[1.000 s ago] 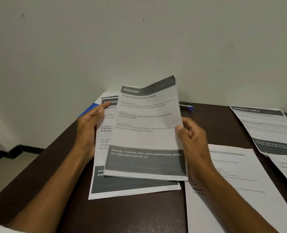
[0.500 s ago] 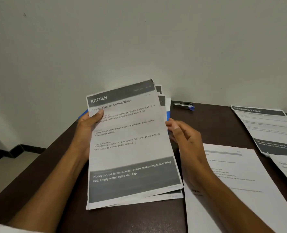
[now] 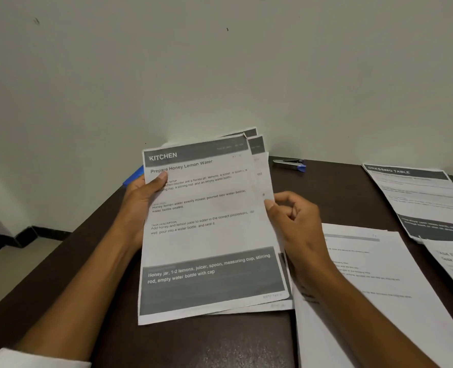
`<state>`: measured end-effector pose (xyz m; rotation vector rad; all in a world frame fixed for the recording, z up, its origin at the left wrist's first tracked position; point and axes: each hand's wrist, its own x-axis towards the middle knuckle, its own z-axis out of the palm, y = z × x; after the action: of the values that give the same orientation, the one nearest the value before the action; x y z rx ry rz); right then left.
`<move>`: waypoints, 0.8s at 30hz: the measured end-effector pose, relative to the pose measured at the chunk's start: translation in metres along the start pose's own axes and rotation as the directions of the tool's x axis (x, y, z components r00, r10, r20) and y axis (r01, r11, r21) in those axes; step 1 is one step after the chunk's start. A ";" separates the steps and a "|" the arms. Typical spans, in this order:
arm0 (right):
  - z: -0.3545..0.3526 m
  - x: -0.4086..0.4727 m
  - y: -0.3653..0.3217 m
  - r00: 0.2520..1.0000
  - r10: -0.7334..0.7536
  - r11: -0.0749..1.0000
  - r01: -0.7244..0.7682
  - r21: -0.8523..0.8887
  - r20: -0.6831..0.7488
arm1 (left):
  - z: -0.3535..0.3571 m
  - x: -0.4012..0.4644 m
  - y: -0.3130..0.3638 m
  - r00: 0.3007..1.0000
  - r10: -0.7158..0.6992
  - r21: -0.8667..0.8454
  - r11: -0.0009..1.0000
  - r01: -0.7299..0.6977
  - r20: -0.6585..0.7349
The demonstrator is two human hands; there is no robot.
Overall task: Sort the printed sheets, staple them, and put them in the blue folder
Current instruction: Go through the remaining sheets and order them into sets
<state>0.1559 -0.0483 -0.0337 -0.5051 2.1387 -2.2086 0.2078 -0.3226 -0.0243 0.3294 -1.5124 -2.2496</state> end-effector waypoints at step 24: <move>-0.054 0.036 0.007 0.887 -0.095 0.991 0.126 0.039 -0.451 | -0.018 0.007 0.002 0.999 0.026 0.025 0.999 -0.025 -0.024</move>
<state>0.1072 -0.0047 -0.0332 -0.1165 2.2666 -2.6700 0.2094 -0.3419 -0.0289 0.3418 -1.5241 -2.2008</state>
